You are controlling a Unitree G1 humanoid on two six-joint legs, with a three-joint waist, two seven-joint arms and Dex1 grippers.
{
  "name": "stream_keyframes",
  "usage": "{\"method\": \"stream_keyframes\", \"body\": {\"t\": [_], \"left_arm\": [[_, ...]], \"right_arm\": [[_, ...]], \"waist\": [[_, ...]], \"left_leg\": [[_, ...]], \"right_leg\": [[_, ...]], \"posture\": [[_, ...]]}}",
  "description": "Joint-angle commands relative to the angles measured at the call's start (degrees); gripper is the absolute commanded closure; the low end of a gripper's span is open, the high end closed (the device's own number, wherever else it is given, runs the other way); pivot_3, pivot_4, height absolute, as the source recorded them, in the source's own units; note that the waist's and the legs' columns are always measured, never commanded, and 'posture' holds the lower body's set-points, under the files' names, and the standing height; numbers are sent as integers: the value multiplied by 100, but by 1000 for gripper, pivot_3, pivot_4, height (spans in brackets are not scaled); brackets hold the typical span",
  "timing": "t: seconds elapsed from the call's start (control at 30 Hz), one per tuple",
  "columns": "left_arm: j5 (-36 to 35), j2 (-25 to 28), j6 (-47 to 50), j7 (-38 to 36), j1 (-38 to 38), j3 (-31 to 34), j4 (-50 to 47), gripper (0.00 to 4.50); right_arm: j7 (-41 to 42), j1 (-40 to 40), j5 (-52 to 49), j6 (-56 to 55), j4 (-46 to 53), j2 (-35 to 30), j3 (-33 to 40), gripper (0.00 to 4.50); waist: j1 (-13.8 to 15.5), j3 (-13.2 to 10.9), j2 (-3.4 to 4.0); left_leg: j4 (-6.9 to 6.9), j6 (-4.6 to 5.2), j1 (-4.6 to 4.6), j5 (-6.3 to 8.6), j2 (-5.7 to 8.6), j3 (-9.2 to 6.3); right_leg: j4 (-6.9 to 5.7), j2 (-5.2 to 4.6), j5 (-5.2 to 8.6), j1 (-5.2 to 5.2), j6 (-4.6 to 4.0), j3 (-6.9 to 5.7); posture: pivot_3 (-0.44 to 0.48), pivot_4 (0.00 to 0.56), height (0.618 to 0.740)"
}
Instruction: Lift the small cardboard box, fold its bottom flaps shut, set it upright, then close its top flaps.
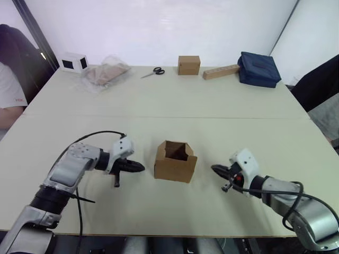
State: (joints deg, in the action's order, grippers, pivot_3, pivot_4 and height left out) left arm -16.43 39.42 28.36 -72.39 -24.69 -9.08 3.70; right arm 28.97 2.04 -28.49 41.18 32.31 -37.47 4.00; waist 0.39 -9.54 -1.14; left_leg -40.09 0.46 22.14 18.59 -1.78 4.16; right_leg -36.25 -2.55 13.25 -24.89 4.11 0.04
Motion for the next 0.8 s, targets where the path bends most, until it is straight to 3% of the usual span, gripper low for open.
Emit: {"method": "stream_keyframes", "body": {"t": [0.03, 0.47, 0.67, 0.8], "left_arm": [[-765, -286, 272, 160, -131, 613, -362, 4415], [-1544, -666, 864, 473, -34, 754, -905, 4415], [-1292, -703, 703, 452, 45, 354, -807, 4415], [-677, -446, 213, 240, 319, -274, -670, 4415]], "right_arm": [[217, -267, -372, -291, 250, 194, 290, 4500], [1019, -814, -502, -713, -412, 682, -494, 4500], [1194, -871, -328, -791, -736, 700, -785, 4500], [1280, -813, -97, -824, -993, 625, -960, 4500]], "waist": [[4, 0, 0], [3, 0, 0], [15, 0, 0], [15, 2, 0]], "left_leg": [[0, 0, -1, 0, 0, 0], [0, 0, 0, 0, 4, 1], [0, 0, 0, 0, 6, 3], [0, 0, -6, 0, 5, 4]], "right_leg": [[0, 0, 0, 1, 0, 0], [2, -5, -4, 3, 4, 1], [2, -5, -4, 3, 5, 1], [2, -5, -1, 7, -1, 2]], "posture": [[0, 150, 740], [0, 150, 740], [0, 150, 740], [0, 150, 740]]}}
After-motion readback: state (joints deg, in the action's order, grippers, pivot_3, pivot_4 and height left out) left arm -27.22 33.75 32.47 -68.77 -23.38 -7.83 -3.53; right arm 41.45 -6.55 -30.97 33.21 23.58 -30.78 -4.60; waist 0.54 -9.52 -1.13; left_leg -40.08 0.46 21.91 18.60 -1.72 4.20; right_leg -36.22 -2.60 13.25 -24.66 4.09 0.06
